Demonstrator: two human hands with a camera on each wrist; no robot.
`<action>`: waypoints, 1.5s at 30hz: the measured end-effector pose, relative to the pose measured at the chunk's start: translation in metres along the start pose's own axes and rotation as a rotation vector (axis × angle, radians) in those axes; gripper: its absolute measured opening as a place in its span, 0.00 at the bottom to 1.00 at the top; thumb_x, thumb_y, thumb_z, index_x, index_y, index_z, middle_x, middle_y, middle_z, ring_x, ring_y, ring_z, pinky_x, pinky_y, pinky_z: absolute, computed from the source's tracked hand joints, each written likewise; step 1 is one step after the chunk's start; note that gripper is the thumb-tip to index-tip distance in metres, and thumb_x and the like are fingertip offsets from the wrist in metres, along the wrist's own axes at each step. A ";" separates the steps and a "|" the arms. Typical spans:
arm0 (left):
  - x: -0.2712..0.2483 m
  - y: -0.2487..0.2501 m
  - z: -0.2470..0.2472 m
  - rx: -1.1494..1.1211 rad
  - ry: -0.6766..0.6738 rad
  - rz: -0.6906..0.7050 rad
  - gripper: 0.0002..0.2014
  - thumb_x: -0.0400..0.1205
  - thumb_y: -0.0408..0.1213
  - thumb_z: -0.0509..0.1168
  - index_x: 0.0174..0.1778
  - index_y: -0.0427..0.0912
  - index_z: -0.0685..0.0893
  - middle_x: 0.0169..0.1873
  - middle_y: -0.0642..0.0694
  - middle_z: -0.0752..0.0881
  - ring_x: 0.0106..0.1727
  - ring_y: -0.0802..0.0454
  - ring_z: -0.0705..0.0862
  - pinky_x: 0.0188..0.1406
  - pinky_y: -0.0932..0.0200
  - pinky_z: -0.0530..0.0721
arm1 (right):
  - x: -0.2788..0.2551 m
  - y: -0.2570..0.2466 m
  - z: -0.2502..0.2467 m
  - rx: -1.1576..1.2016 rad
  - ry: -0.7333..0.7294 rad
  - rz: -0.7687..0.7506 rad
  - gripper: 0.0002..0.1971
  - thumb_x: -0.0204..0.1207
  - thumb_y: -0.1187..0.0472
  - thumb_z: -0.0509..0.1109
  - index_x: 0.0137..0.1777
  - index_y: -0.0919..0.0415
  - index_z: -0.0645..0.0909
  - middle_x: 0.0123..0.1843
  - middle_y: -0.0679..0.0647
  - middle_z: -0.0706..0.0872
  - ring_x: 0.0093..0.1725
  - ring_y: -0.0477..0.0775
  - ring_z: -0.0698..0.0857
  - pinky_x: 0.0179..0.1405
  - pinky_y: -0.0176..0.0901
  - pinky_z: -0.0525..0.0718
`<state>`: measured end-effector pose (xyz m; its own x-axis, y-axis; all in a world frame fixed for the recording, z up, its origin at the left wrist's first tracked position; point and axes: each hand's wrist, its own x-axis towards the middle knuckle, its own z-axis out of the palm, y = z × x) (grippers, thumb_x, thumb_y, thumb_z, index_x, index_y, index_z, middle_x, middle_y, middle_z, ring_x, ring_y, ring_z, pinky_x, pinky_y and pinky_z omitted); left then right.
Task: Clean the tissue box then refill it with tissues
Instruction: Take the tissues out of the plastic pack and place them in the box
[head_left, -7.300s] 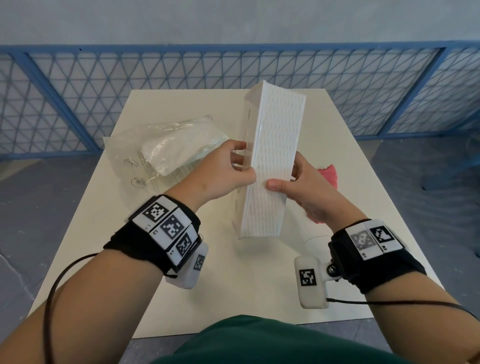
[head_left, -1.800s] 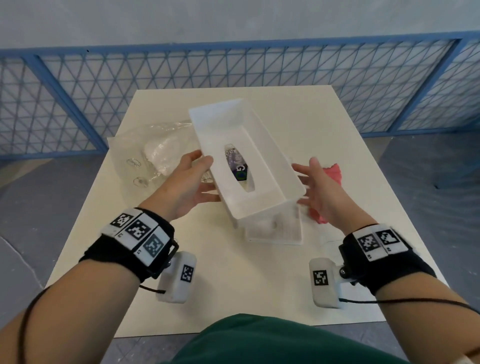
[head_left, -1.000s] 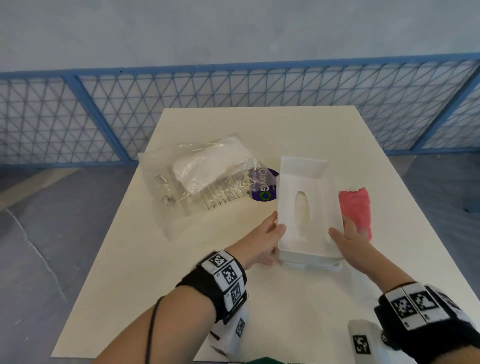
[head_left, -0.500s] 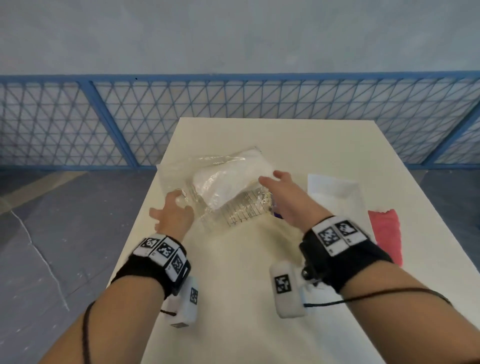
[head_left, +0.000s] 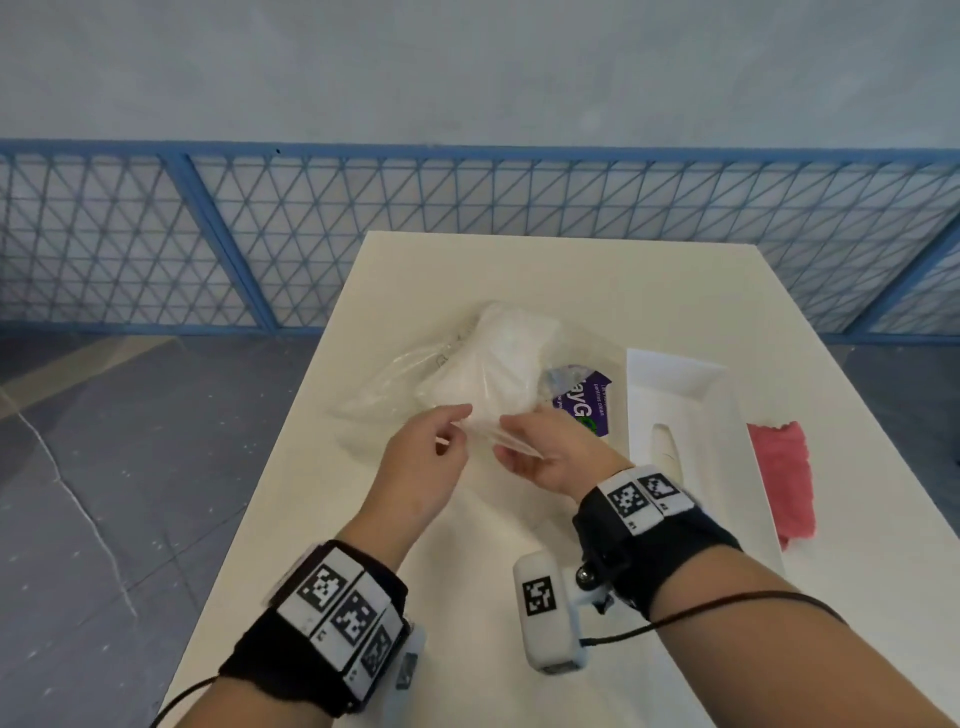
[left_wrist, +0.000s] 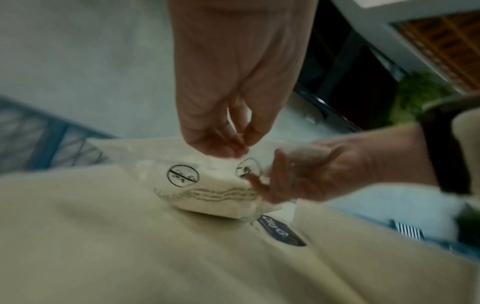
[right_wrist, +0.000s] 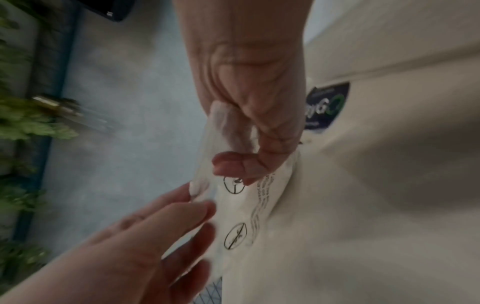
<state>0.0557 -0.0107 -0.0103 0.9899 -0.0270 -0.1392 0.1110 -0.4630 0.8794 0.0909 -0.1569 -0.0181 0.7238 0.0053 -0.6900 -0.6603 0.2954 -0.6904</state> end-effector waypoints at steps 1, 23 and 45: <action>-0.001 0.000 -0.001 0.111 0.042 0.109 0.15 0.81 0.35 0.66 0.63 0.52 0.85 0.45 0.54 0.78 0.50 0.49 0.81 0.54 0.57 0.80 | -0.004 -0.006 -0.006 -0.021 0.014 -0.033 0.04 0.81 0.73 0.63 0.50 0.66 0.72 0.43 0.61 0.81 0.33 0.53 0.81 0.18 0.36 0.84; -0.020 0.018 0.044 0.726 0.265 0.728 0.12 0.79 0.52 0.58 0.37 0.53 0.84 0.37 0.56 0.83 0.37 0.48 0.80 0.31 0.55 0.75 | -0.087 -0.024 -0.083 -1.567 0.126 -0.856 0.07 0.81 0.53 0.65 0.49 0.53 0.84 0.39 0.40 0.71 0.47 0.51 0.80 0.43 0.47 0.76; -0.030 -0.018 0.023 0.505 -0.161 0.460 0.05 0.85 0.37 0.59 0.51 0.53 0.77 0.48 0.59 0.80 0.44 0.54 0.82 0.44 0.57 0.82 | -0.094 -0.010 -0.122 -1.689 0.401 -0.713 0.13 0.82 0.48 0.62 0.62 0.47 0.81 0.52 0.50 0.78 0.51 0.54 0.79 0.47 0.45 0.71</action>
<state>0.0224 -0.0217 -0.0322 0.8967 -0.4319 0.0966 -0.4095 -0.7270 0.5512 0.0052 -0.2770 0.0271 0.9976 0.0539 -0.0441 0.0483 -0.9916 -0.1198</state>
